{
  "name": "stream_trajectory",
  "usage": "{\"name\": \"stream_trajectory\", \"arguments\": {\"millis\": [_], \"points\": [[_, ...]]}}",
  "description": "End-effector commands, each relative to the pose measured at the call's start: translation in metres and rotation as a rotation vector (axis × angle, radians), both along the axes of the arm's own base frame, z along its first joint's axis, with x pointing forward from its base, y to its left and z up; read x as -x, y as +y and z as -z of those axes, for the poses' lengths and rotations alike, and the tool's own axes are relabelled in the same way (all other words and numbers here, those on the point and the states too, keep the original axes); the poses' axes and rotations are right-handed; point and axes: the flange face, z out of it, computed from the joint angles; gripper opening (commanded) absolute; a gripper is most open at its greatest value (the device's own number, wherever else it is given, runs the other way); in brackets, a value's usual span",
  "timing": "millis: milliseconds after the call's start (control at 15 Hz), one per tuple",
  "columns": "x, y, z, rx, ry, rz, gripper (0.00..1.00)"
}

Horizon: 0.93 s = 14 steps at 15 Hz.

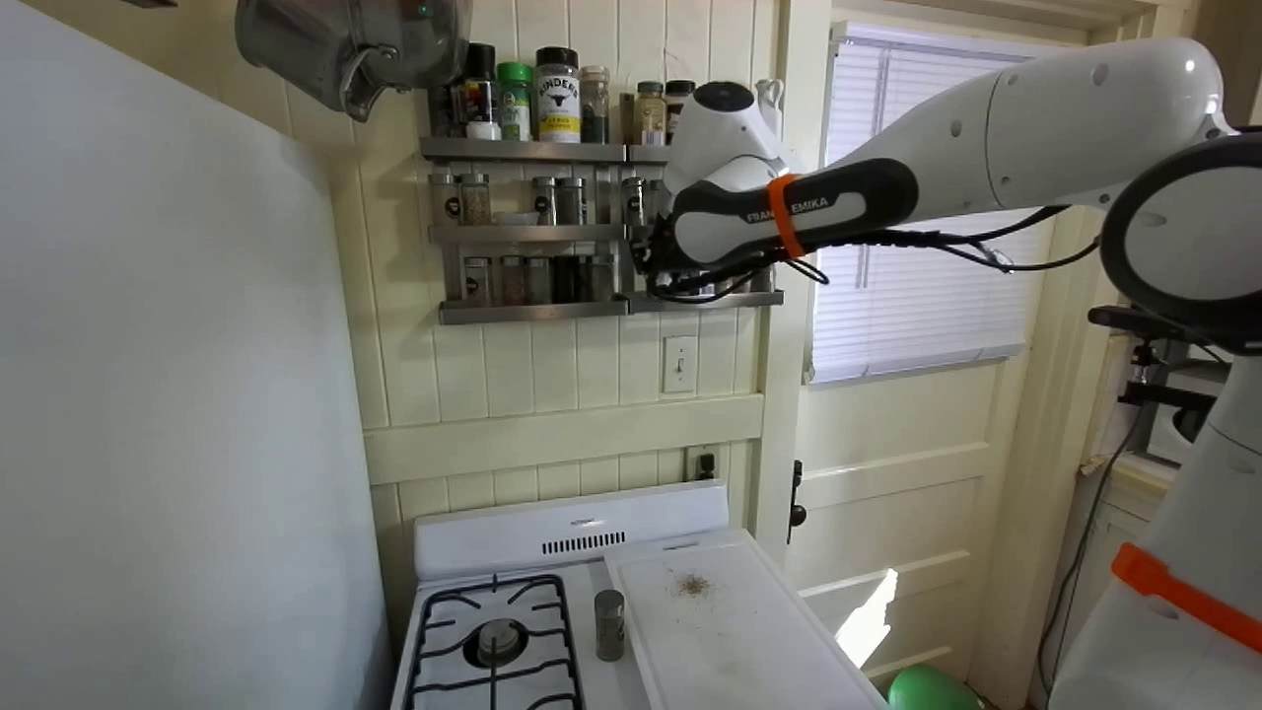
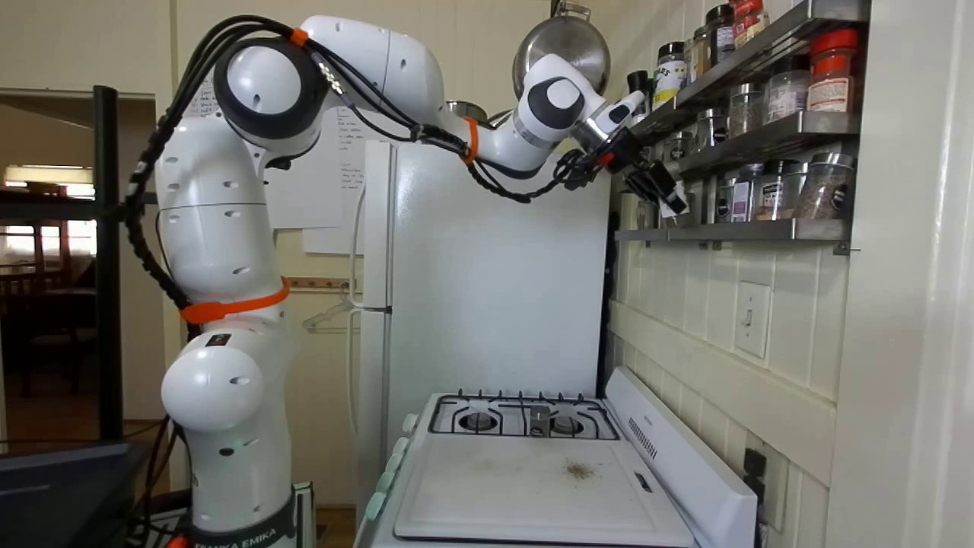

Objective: Put the right bottle on the bottom shelf

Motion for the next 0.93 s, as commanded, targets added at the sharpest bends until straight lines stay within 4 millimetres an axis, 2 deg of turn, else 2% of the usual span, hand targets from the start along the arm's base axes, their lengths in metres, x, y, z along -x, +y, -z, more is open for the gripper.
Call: {"name": "stream_trajectory", "arguments": {"millis": [0, 467, 867], "points": [[-0.007, 0.0, -0.002, -0.025, 0.038, 0.001, 0.17], [-0.017, -0.005, -0.008, -0.033, 0.041, 0.015, 0.17], [-0.018, -0.001, -0.008, -0.03, 0.052, 0.016, 0.17]]}}
